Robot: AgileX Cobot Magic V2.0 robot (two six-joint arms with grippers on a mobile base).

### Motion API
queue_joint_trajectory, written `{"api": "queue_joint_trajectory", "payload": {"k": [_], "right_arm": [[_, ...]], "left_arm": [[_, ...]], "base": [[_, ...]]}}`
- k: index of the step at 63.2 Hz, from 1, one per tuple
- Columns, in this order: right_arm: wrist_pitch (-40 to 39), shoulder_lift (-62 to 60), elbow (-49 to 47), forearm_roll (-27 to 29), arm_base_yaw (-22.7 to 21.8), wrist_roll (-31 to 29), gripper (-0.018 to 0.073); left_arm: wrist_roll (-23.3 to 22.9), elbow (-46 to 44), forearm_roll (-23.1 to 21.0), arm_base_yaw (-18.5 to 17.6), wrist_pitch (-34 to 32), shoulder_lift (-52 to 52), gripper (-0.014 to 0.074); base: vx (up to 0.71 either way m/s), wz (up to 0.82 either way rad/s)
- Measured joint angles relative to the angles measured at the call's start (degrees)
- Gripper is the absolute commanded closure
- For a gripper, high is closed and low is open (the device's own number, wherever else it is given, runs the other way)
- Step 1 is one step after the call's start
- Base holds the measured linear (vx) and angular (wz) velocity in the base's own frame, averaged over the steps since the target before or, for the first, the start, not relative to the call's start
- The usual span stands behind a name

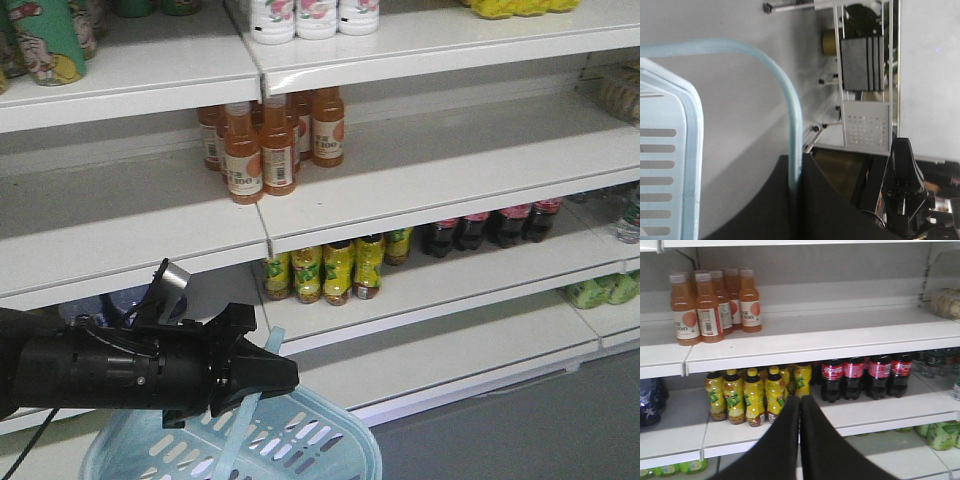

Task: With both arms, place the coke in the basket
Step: 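Turn the base away from the shelf holding the basket in the left gripper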

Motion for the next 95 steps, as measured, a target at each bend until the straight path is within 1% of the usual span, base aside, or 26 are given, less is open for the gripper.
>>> {"api": "queue_joint_trajectory", "payload": {"k": [95], "right_arm": [[0.0,0.0,0.0,0.0,0.0,0.0,0.0569]], "left_arm": [[0.1,0.0,0.0,0.0,0.0,0.0,0.0603]], "base": [[-0.07,-0.44]]}}
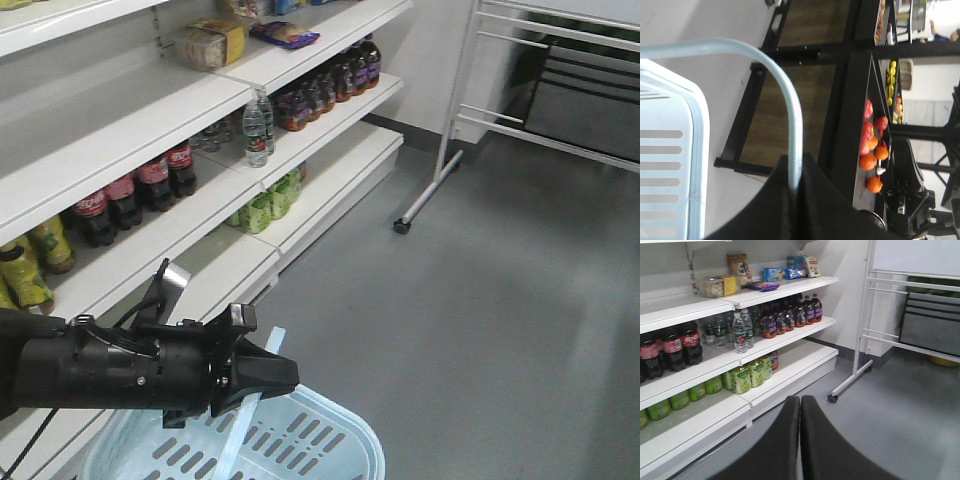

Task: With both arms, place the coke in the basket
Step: 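Turn the base away from the shelf holding the basket in the left gripper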

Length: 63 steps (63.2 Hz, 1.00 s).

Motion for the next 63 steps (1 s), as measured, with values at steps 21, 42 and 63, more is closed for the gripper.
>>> {"api": "queue_joint_trajectory", "payload": {"k": [21,42,63], "right_arm": [[0.0,0.0,0.0,0.0,0.0,0.0,0.0569],[0.0,0.0,0.0,0.0,0.0,0.0,0.0569],[0.0,0.0,0.0,0.0,0.0,0.0,0.0569]], "left_arm": [[0.0,0.0,0.0,0.0,0.0,0.0,0.0603],[0.0,0.0,0.0,0.0,0.0,0.0,0.0603],[0.0,0.0,0.0,0.0,0.0,0.0,0.0603]], "base": [[-0.08,-0.41],[-0.06,-0.38],[-0.03,-0.36]]}}
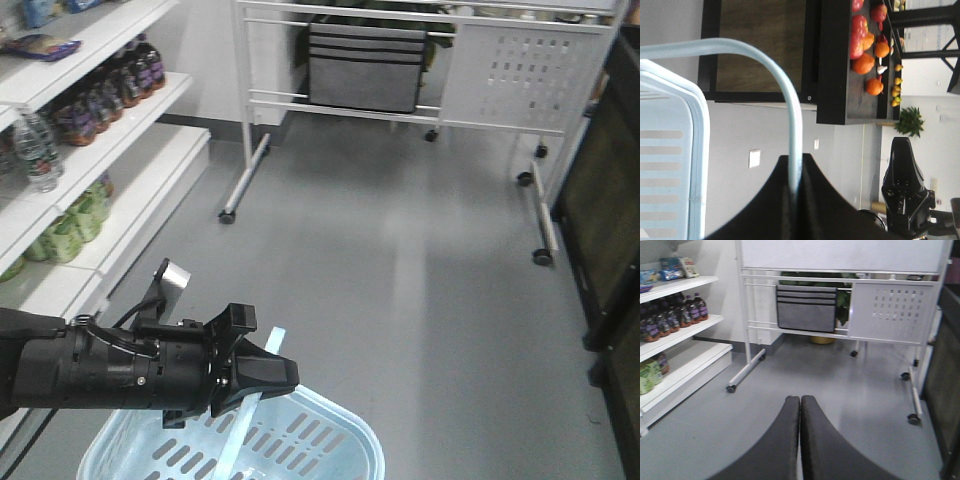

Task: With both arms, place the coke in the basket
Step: 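Turn the base away from the shelf holding the basket in the left gripper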

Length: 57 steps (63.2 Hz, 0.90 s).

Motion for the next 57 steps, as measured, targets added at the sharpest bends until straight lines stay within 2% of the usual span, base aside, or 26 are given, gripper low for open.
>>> {"api": "queue_joint_trajectory", "payload": {"k": [57], "right_arm": [[0.0,0.0,0.0,0.0,0.0,0.0,0.0569]], "left_arm": [[0.0,0.0,0.0,-0.1,0.0,0.0,0.0603]], "base": [[0.04,-0.24]]}}
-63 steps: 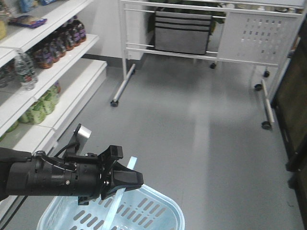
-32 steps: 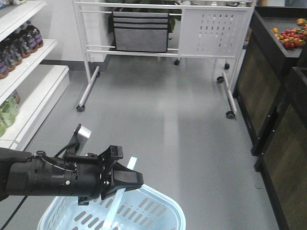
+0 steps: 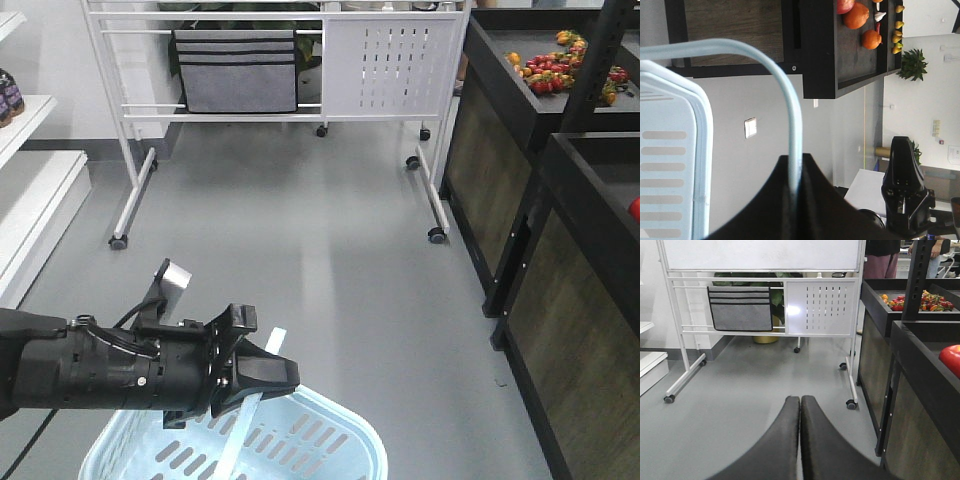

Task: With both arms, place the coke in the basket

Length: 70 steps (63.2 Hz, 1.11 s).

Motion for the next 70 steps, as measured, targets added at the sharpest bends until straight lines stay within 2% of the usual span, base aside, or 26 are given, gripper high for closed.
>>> {"api": "queue_joint_trajectory", "payload": {"k": [70], "right_arm": [[0.0,0.0,0.0,0.0,0.0,0.0,0.0569]], "left_arm": [[0.0,0.0,0.0,0.0,0.0,0.0,0.0603]], "base": [[0.17,0.0]]}}
